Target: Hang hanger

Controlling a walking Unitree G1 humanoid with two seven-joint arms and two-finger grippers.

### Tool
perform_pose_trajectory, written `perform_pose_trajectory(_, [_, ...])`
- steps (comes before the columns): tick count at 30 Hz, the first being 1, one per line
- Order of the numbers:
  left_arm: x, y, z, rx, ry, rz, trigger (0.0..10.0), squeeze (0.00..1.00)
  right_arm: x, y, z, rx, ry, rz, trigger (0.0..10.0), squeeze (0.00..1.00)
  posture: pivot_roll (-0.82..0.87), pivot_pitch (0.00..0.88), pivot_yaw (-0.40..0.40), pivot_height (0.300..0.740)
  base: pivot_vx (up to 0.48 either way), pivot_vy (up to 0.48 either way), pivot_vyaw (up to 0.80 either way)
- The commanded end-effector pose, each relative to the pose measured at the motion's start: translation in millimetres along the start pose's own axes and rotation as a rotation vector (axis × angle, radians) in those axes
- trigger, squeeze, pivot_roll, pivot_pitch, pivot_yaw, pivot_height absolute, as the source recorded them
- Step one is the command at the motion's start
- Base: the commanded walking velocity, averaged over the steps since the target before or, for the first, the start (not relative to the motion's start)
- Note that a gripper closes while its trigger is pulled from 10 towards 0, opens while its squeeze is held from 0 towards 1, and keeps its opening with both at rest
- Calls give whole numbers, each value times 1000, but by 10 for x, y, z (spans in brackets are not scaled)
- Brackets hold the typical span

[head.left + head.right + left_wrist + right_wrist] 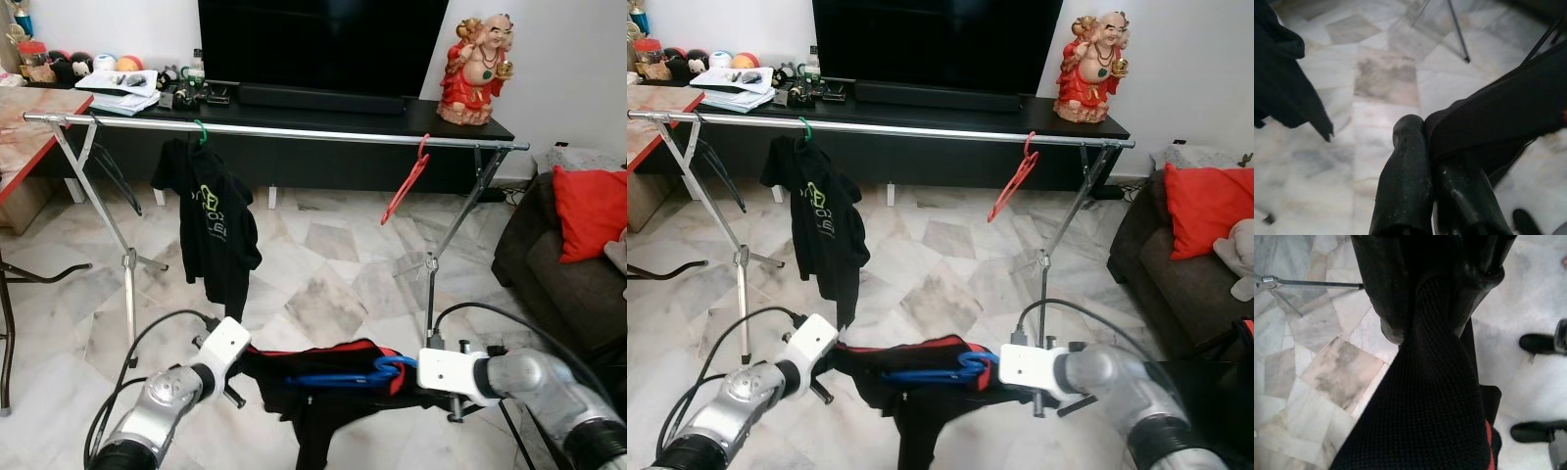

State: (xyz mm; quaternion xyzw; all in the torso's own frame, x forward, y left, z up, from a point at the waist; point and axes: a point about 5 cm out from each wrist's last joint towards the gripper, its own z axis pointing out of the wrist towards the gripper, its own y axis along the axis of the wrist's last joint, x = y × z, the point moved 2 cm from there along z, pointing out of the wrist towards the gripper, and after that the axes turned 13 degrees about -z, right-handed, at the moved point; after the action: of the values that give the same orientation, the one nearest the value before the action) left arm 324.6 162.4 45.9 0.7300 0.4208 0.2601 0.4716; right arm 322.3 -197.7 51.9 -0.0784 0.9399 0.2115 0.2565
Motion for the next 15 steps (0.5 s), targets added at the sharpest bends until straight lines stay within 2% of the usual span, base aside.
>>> perform_pose_trajectory(1, [-74, 88, -39, -23, -71, -25, 0, 0, 65, -60, 69, 51, -21, 40, 0, 0, 94, 42, -97, 740, 0, 0, 0])
perform_pose_trajectory(3, [-126, 111, -52, -26, -110, -23, 0, 0, 57, -34, 105, 43, -48, 71, 0, 0, 94, 42, -97, 740, 0, 0, 0])
perform_pose_trajectory(4, [-170, 127, -69, -24, -142, -25, 588, 0, 43, 0, 135, 32, -72, 86, 0, 0, 94, 42, -97, 740, 0, 0, 0])
perform_pose_trajectory(5, [-198, 136, -80, -22, -161, -27, 588, 0, 33, 22, 152, 26, -87, 93, 0, 0, 94, 42, -97, 740, 0, 0, 0])
perform_pose_trajectory(6, [-249, 153, -107, -19, -201, -25, 2863, 0, 20, 56, 185, 16, -109, 116, 0, 0, 104, 44, -95, 740, 0, 0, 0])
perform_pose_trajectory(7, [-329, 173, -157, -6, -262, -17, 6588, 0, -5, 97, 237, 14, -146, 155, 0, 0, 104, 44, -95, 740, 0, 0, 0])
perform_pose_trajectory(8, [-329, 173, -157, -6, -262, -17, 6588, 0, -5, 97, 237, 14, -146, 155, 0, 0, 104, 44, -95, 740, 0, 0, 0])
perform_pose_trajectory(9, [-415, 188, -217, 15, -329, -3, 10000, 0, -9, 135, 292, 22, -166, 170, 0, 0, 106, 43, -94, 740, 0, 0, 0])
perform_pose_trajectory(11, [-523, 213, -284, 32, -411, 11, 10000, 0, 9, 212, 356, 1, -166, 185, 0, 0, 107, 43, -95, 740, 0, 0, 0])
perform_pose_trajectory(13, [-556, 244, -297, 27, -431, 15, 10000, 0, 24, 287, 392, -45, -152, 223, 0, 0, 114, 43, -96, 740, 0, 0, 0])
perform_pose_trajectory(15, [-566, 291, -289, 16, -423, 15, 10000, 0, 43, 332, 426, -55, -137, 221, 0, 0, 116, 42, -96, 740, 0, 0, 0])
